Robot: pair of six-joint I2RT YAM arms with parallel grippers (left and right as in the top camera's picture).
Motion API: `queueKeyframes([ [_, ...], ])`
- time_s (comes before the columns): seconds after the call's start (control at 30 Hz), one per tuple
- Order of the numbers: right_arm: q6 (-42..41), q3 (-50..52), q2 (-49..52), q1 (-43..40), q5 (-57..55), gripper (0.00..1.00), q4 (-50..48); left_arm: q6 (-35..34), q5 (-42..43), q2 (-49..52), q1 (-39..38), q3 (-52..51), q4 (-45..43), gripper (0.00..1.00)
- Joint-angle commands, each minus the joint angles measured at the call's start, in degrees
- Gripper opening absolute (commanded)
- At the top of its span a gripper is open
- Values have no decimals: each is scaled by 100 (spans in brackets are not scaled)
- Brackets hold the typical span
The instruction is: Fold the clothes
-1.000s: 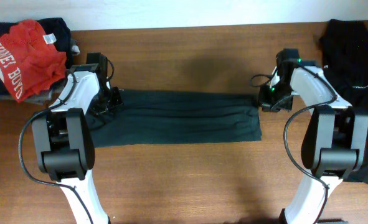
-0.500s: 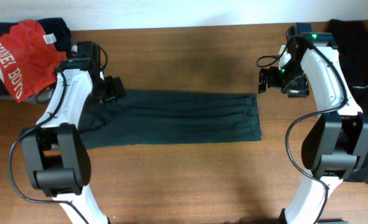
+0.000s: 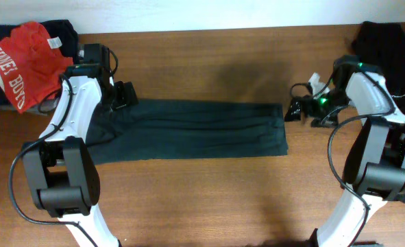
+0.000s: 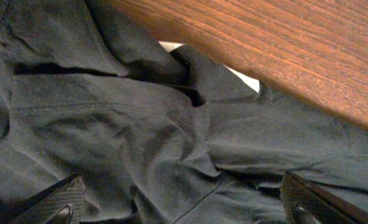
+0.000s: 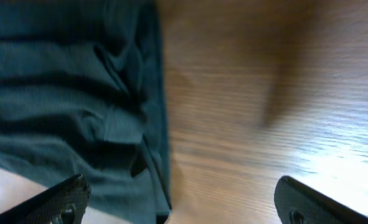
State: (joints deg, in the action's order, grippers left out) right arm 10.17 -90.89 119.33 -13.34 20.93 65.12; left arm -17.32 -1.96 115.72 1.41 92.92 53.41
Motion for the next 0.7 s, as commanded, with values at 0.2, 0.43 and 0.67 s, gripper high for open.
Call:
queueKeyframes([
  [0.2,612,1329,11,-63,1390,99,-1001,24,-39,-68,-31,72,-20,99],
  [0.43,824,1515,11,-190,2092,99,-1045,24,-39,-68,-28,72,-22,99],
  [0.67,824,1759,11,103,2111,99,-1121,2,-37,-68,-31,72,-26,99],
])
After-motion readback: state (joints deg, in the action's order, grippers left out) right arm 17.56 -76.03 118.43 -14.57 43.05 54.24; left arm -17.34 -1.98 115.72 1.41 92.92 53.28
